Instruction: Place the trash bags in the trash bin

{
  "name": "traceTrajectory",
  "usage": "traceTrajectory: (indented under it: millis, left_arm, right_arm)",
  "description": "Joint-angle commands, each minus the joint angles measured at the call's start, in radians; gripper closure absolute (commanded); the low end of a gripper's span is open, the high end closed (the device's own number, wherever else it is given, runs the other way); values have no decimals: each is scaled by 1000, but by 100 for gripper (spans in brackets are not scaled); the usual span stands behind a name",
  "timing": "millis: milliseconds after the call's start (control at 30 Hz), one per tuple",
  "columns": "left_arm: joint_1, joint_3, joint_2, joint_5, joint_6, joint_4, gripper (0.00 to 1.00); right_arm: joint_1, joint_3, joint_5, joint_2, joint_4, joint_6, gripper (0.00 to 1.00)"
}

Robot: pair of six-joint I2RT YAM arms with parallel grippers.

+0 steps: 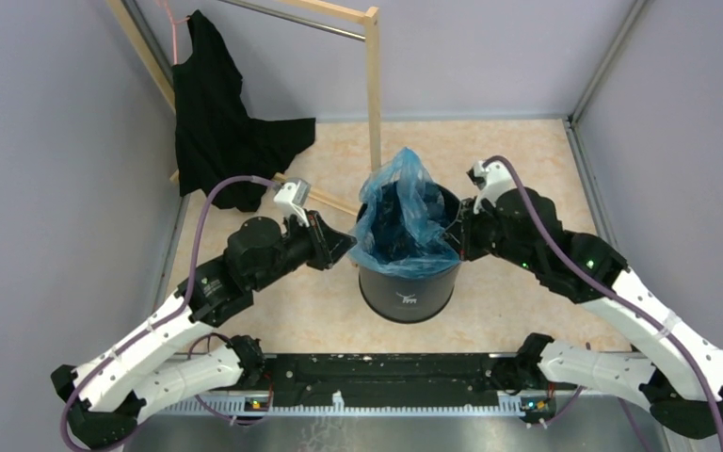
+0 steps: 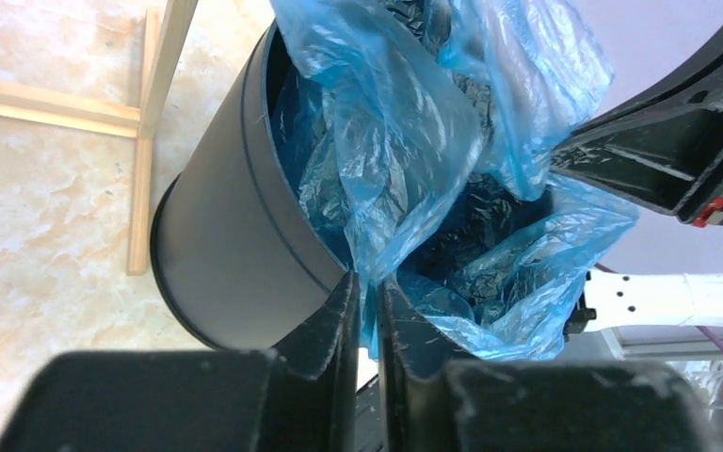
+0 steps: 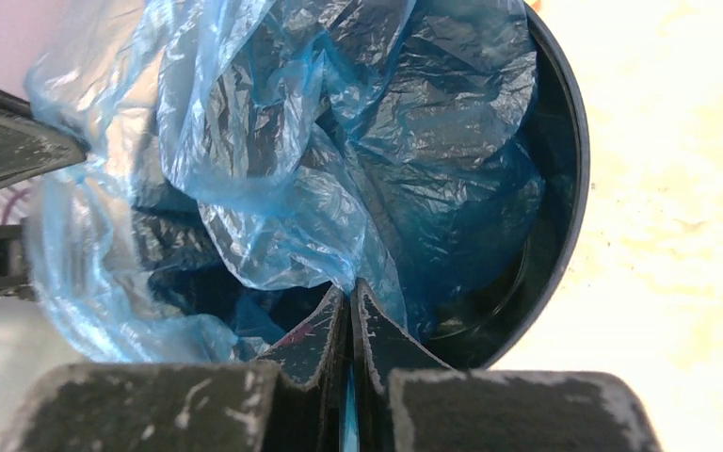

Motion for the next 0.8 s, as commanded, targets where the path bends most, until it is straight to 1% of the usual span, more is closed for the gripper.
traceTrajectory:
  millis: [0,67,100,167,200,300,367,467,500,600,767]
  left_arm:
    - [-2,84,19,8,6,-34,75]
    - [-2,97,22,2,18,-45,64]
    - [-2,104,27,0,27,-49,61]
    - [-2,122,46,1,40,-65,61]
    - [-2,131,56,0,46,-74,63]
    - [-2,137,73,-8,58,-97,79]
    - [-2,127,71,-12,62,-98,85]
    - [-2,114,63,-12,64,-93,98]
    - [-2,111,59,-11,63,-93,100]
    - [-2,87,38,-9,49,-92,100]
    - [-2,-19,-28,39,-20,-45,100]
  right_arm:
    - [-8,-14,-8,-88,97,8,100]
    - [-8,-19,-15,-105,116,8,100]
    - [-8,-21,-14,-111,120,9,100]
    - [-7,-25,-15,-117,121,14,100]
    - [-8,-27,-17,-119,120,17,100]
    - [-8,-43,-21,-133,118,29,99]
    - [-8,-54,-8,-153,113,41,96]
    - [-7,-56,13,-174,82,59,96]
    - [-8,-56,20,-182,69,67,95]
    - [-7,-71,39,-211,29,89,93]
    - [-8,-105,77,-258,-37,140,93]
